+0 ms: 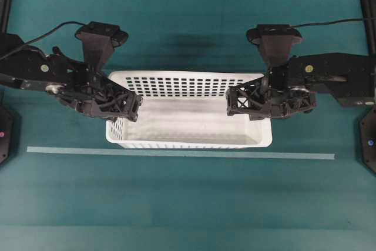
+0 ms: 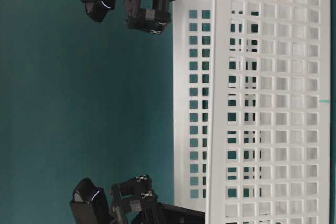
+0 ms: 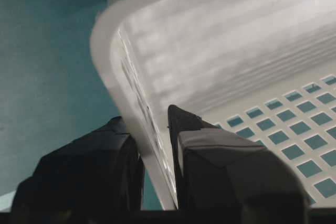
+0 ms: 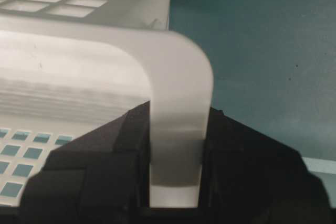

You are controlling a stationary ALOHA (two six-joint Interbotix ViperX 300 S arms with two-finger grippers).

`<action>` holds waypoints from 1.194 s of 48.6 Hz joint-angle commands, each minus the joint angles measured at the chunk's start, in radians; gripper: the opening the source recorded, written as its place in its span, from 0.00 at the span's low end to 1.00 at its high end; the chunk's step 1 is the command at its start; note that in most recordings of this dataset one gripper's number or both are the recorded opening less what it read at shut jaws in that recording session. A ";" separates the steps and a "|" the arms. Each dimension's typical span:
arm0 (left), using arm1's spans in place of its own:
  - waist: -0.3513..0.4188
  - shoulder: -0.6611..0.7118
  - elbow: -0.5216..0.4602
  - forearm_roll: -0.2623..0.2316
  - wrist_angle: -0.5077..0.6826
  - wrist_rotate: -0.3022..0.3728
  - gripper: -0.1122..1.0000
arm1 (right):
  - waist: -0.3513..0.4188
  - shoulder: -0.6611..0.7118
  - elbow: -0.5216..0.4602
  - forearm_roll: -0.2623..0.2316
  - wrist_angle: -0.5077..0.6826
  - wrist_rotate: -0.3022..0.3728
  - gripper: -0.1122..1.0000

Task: Lift the white basket with both hands.
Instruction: 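Lower the basket back onto the table with both grippers, then open both grippers and withdraw them outward from the basket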

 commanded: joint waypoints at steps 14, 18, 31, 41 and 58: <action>0.005 0.009 0.017 0.011 -0.087 0.015 0.22 | 0.031 0.035 -0.009 0.044 -0.041 -0.026 0.26; 0.003 0.009 0.018 0.011 -0.089 0.015 0.22 | 0.031 0.035 -0.008 0.044 -0.046 -0.026 0.26; 0.003 0.009 0.018 0.011 -0.089 0.014 0.22 | 0.029 0.026 0.006 0.044 -0.048 -0.028 0.26; 0.003 0.008 0.021 0.011 -0.089 0.015 0.50 | 0.031 0.015 0.025 0.046 -0.067 -0.029 0.26; 0.003 0.006 0.023 0.011 -0.100 0.012 0.86 | 0.032 0.000 0.046 0.043 -0.127 -0.032 0.81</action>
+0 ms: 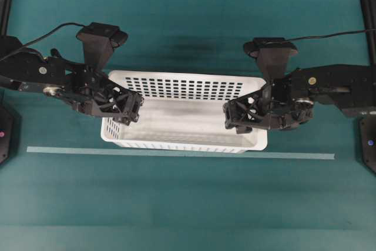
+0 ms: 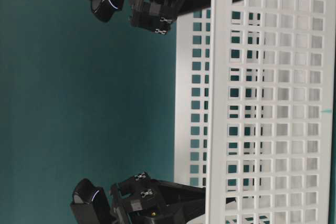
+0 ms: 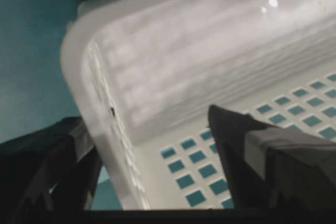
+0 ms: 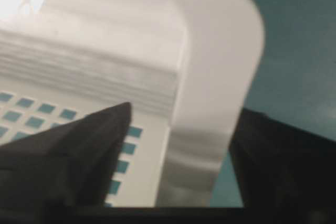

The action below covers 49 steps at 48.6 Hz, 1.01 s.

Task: Lift the white basket with both hands.
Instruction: 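Open both grippers and withdraw them outward from the basket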

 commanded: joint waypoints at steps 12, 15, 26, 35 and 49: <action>0.002 0.009 -0.006 0.005 -0.021 0.005 0.87 | -0.006 -0.029 0.012 -0.008 0.020 -0.005 0.91; 0.002 -0.002 -0.006 0.005 -0.020 0.006 0.87 | -0.012 -0.049 0.018 -0.011 0.037 -0.006 0.91; -0.005 -0.117 0.000 0.005 -0.018 0.005 0.87 | -0.035 -0.176 0.018 -0.012 0.083 -0.031 0.91; -0.008 -0.221 0.018 0.005 -0.018 -0.006 0.87 | -0.051 -0.284 0.023 -0.017 0.075 -0.034 0.91; -0.008 -0.356 0.029 0.003 -0.018 0.009 0.87 | -0.054 -0.370 0.035 -0.023 0.003 -0.100 0.91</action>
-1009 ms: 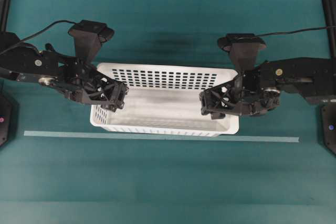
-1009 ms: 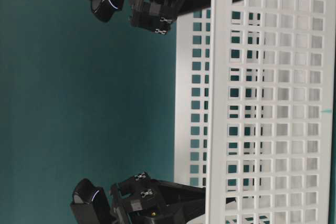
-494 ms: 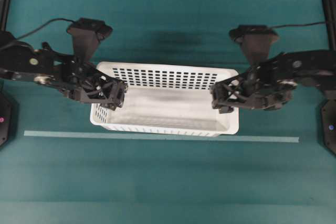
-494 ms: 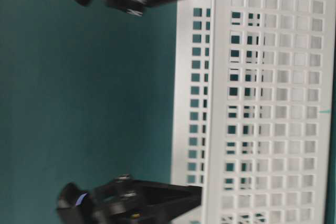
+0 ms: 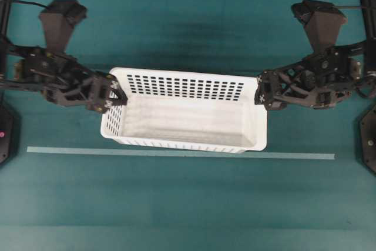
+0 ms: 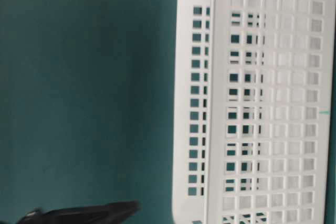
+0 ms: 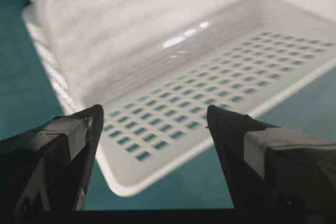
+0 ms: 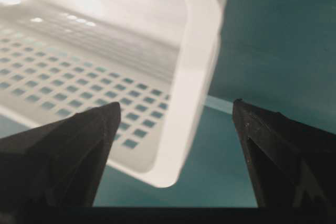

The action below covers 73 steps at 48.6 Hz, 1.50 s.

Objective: Lift the white basket with both hands.

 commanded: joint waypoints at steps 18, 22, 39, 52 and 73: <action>-0.003 -0.206 0.017 0.005 -0.063 0.043 0.87 | 0.000 -0.094 0.028 -0.005 -0.305 -0.144 0.91; -0.003 -0.241 0.028 0.003 -0.121 0.086 0.87 | 0.000 -0.115 0.040 -0.005 -0.382 -0.179 0.91; -0.003 -0.334 0.057 0.003 -0.298 0.362 0.87 | 0.002 -0.258 0.120 -0.006 -0.595 -0.396 0.91; -0.021 -0.407 0.066 0.003 -0.302 0.563 0.87 | 0.008 -0.374 0.160 -0.021 -0.630 -0.584 0.91; -0.101 -0.472 0.072 0.005 -0.302 0.828 0.87 | 0.069 -0.508 0.215 -0.028 -0.647 -0.986 0.91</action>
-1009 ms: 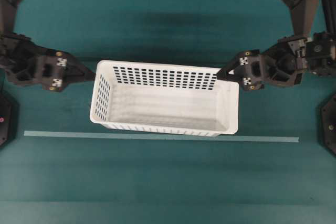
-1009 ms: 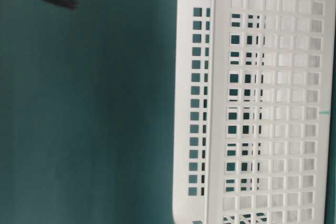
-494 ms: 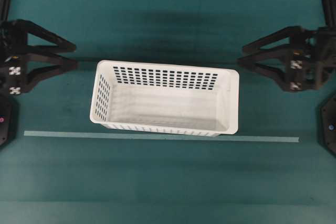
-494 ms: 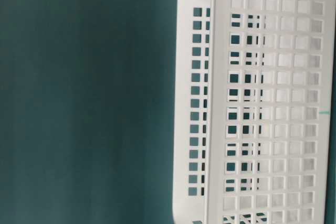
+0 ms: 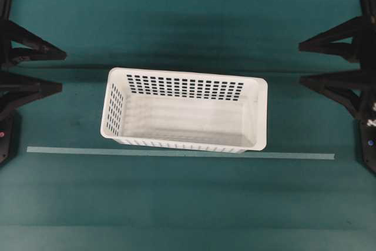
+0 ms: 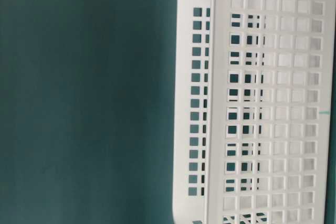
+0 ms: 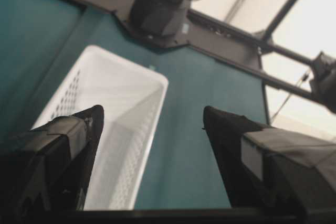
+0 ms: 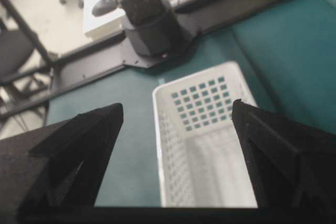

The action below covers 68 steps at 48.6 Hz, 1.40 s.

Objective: Lift the white basket with both hands.

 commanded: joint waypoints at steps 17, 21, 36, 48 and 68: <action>-0.055 -0.012 -0.012 0.003 -0.037 0.123 0.86 | 0.034 -0.120 0.052 0.000 -0.008 -0.087 0.91; -0.055 -0.014 -0.012 0.003 -0.037 0.123 0.86 | 0.038 -0.141 0.057 0.000 -0.006 -0.089 0.90; -0.054 -0.011 -0.011 0.005 -0.044 0.126 0.86 | 0.043 -0.181 0.075 0.000 0.037 -0.087 0.91; -0.055 -0.018 -0.002 0.003 -0.044 0.123 0.86 | 0.046 -0.186 0.078 0.000 0.046 -0.087 0.91; -0.057 -0.034 0.028 0.003 -0.044 0.123 0.86 | 0.044 -0.186 0.078 0.000 0.046 -0.087 0.91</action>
